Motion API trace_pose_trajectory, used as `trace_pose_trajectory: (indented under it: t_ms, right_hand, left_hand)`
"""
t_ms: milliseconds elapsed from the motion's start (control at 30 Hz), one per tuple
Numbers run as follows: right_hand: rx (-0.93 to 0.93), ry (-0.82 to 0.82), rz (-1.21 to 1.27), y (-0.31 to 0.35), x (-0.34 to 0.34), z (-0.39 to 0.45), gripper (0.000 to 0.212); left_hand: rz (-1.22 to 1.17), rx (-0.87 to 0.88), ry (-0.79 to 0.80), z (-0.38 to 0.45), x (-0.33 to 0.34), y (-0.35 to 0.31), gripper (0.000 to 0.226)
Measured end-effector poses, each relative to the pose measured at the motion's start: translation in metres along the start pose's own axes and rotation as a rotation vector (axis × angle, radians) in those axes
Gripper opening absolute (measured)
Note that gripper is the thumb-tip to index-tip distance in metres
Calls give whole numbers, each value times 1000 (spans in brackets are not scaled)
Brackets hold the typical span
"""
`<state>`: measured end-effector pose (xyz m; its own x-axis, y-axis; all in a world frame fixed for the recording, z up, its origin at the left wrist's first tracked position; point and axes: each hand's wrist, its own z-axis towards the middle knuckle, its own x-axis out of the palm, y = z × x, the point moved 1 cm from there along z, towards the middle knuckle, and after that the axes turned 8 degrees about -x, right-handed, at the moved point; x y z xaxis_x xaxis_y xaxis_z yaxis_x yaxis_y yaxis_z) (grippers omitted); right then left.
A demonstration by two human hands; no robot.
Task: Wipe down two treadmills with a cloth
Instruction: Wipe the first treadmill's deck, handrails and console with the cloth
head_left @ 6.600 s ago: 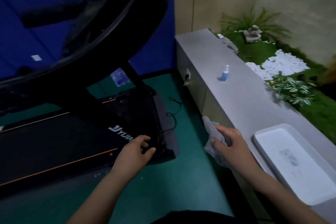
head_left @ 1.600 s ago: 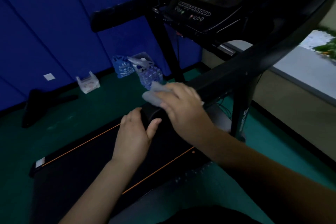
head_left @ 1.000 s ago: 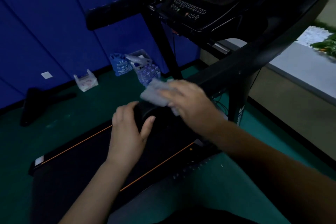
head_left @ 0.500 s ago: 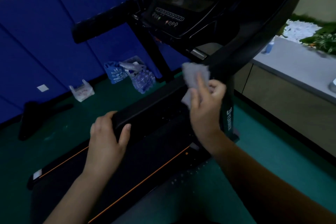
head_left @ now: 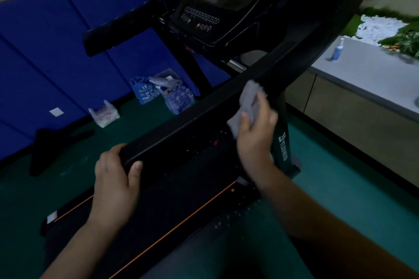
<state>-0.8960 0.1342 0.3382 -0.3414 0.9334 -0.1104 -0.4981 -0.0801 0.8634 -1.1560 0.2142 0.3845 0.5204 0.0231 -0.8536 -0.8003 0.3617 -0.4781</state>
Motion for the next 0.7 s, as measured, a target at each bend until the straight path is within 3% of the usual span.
trace_pose_trajectory:
  t_ms: [167,367,533,700]
  right_hand:
    - [137,-123,-22,-3,-3,38,33]
    - [-75,232,86,33,15,-65,28]
    - [77,-63,12,17,-4,15,32]
    - [13,-34,-24,17,15,-17,26]
  left_hand:
    - [-27,15,-10,-1,1,1,47]
    - [-40,18,-9,0,0,2,48]
    - [-39,44,-7,2,-3,6,47]
    - [-72,115,25,7,-7,10,47]
